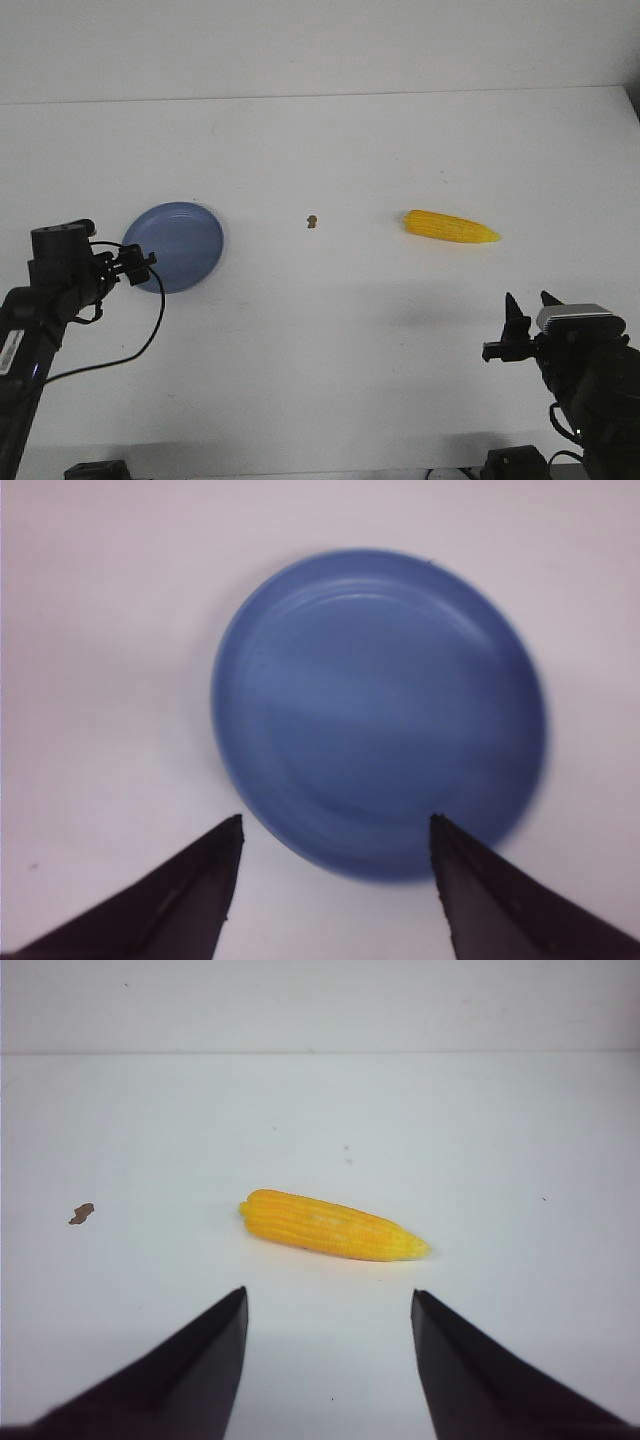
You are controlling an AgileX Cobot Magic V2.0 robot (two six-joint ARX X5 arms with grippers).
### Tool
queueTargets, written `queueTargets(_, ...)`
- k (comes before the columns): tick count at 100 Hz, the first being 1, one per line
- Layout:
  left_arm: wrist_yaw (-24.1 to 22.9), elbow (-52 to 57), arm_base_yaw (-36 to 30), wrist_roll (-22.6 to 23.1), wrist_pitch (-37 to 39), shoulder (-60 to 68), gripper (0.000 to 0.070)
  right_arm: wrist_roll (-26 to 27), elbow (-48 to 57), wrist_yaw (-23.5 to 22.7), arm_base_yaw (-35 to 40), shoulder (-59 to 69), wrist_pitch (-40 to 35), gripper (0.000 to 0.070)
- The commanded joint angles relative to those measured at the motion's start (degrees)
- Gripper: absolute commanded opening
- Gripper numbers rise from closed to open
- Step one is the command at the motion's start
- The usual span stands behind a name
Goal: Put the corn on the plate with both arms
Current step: 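Open both grippers and reach the left gripper to the blue plate's rim, then grip the plate rim with the left gripper and slide it toward the center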
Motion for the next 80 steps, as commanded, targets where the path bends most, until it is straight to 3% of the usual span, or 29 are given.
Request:
queueTargets(1, 0.22, 1.18, 1.09, -0.55, 1.53, 3.58, 0.0380, 0.39, 1.05, -0.04, -0.11, 0.31, 0.35, 0.0347)
queueTargets(42, 0.70, 2.69, 7.32, -0.52, 7.63, 18.14, 0.0380, 0.39, 1.05, -0.04, -0.09, 0.31, -0.28, 0.0347)
queueTargets(80, 5.38, 2.71, 8.46, -1.46, 11.37, 22.51, 0.0379, 0.39, 1.05, -0.02, -0.09, 0.31, -0.92, 0.0347)
